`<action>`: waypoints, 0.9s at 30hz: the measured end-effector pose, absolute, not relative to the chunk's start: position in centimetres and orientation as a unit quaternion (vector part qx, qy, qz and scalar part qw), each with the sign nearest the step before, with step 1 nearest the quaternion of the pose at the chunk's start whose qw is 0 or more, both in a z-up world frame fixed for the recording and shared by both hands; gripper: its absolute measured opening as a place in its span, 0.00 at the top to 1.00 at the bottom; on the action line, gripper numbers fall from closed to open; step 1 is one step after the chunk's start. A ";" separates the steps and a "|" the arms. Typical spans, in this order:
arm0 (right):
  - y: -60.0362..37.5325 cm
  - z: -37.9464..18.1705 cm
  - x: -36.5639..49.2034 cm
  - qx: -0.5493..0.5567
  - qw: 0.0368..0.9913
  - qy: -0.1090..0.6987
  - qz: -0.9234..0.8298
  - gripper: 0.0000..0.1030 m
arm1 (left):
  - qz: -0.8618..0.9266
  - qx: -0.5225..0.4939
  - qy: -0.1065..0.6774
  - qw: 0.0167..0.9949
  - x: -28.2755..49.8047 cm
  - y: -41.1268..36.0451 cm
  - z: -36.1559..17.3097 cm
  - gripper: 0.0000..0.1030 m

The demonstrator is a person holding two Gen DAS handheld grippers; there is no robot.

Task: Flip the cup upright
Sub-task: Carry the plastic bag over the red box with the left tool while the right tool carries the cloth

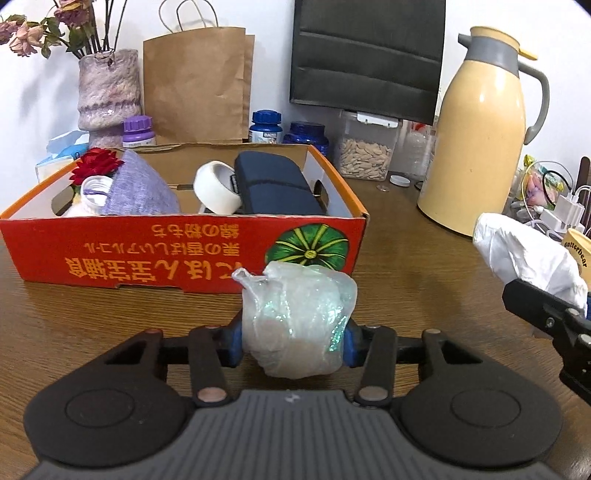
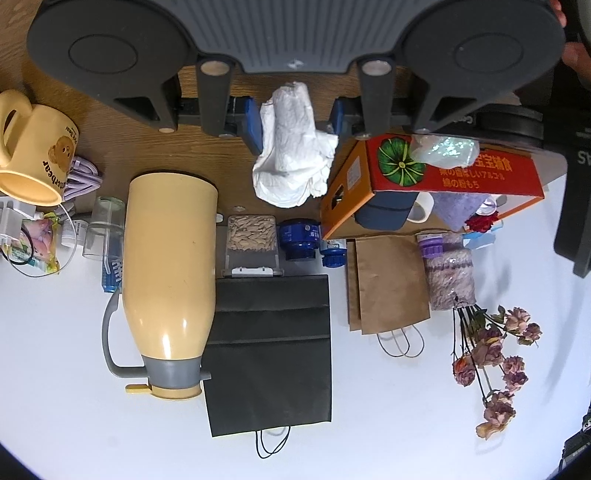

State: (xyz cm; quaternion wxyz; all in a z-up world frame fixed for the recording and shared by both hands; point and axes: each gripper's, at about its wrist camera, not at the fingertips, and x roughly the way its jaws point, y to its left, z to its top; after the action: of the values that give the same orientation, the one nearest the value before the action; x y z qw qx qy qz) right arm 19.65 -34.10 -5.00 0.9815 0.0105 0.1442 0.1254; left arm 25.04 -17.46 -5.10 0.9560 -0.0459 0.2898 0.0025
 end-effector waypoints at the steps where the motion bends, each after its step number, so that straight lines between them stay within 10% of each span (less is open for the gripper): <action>1: -33.9 -5.0 19.6 0.011 0.982 0.144 0.125 0.65 | 0.002 -0.047 0.289 0.956 24.9 -17.2 -5.0 0.53; 27: -27.3 -4.6 17.1 0.021 0.983 0.122 0.137 0.65 | 0.017 -0.055 0.242 0.968 19.4 -9.3 -2.8 0.54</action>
State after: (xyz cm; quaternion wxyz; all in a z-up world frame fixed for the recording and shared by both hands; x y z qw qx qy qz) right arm 17.11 -27.33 -4.62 0.9828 0.0205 0.1215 0.1374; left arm 19.40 -9.29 -2.84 0.9685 -0.0553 0.2423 0.0169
